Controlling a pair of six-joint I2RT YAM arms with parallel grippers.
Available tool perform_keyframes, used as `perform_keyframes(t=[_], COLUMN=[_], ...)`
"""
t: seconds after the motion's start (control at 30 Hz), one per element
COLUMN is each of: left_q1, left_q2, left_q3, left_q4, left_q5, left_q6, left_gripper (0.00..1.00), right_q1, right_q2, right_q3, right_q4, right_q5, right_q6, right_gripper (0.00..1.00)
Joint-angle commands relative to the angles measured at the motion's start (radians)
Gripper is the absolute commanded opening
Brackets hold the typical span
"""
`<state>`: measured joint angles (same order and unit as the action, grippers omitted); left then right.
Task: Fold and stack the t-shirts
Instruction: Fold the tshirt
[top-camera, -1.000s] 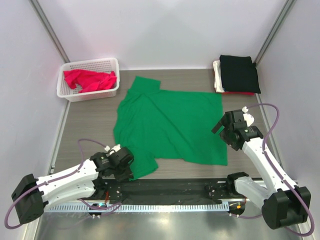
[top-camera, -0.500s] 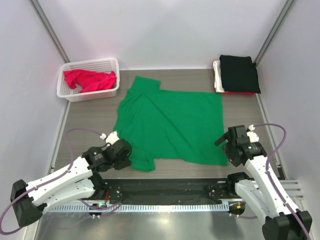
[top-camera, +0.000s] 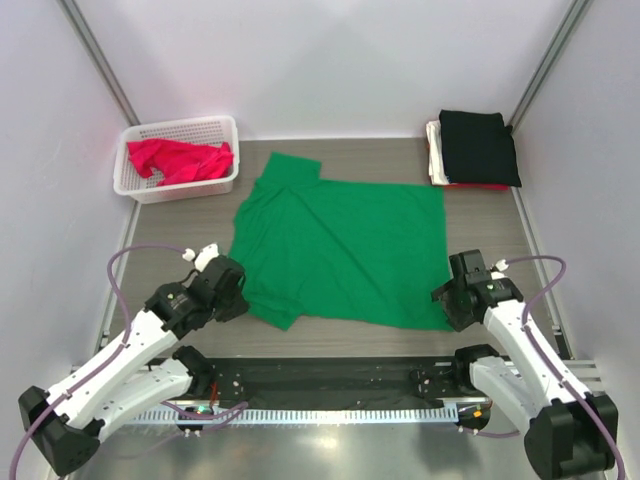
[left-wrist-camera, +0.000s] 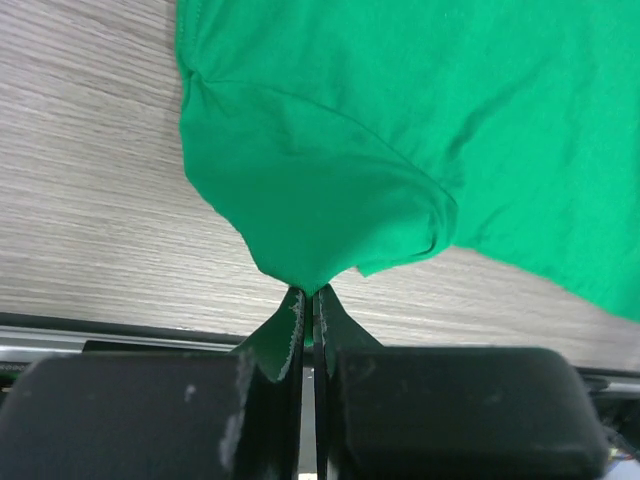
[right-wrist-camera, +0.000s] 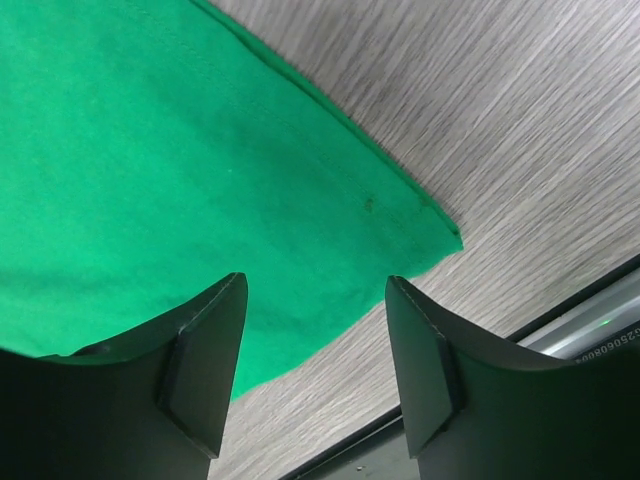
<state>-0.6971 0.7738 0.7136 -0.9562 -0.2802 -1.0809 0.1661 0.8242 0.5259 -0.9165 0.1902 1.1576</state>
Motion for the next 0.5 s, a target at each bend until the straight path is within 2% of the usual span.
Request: perform_keyframes(t=[0.0, 0.07, 0.23, 0.37, 0.47], left_q1=[0.014, 0.024, 0.067, 0.087, 0.096], left_q2=[-0.014, -0.013, -0.010, 0.010, 0.009], left_q3=[-0.012, -0.014, -0.036, -0.042, -0.036], left_q4=[0.036, 0.036, 0.080, 0.100, 0.103], left_q5=[0.024, 0.024, 0.064, 0.093, 0.102], left_q6=[0.052, 0.070, 0.104, 0.124, 0.136], left_gripper=[0.00, 0.00, 0.00, 0.00, 0.00], right_q1=[0.006, 0.007, 0.006, 0.001, -0.013], right_q2=[0.052, 0.061, 0.118, 0.325, 0.456], right_q3=[-0.013, -0.018, -0.069, -0.018, 0.080], right_q4=[0.037, 0.039, 0.155, 0.273, 0.367], right_q5=[0.008, 0.009, 0.006, 0.049, 0.049], right_q6=[0.060, 0.085, 0.087, 0.021, -0.071], right_gripper=[0.61, 0.52, 0.50, 0.47, 0.46])
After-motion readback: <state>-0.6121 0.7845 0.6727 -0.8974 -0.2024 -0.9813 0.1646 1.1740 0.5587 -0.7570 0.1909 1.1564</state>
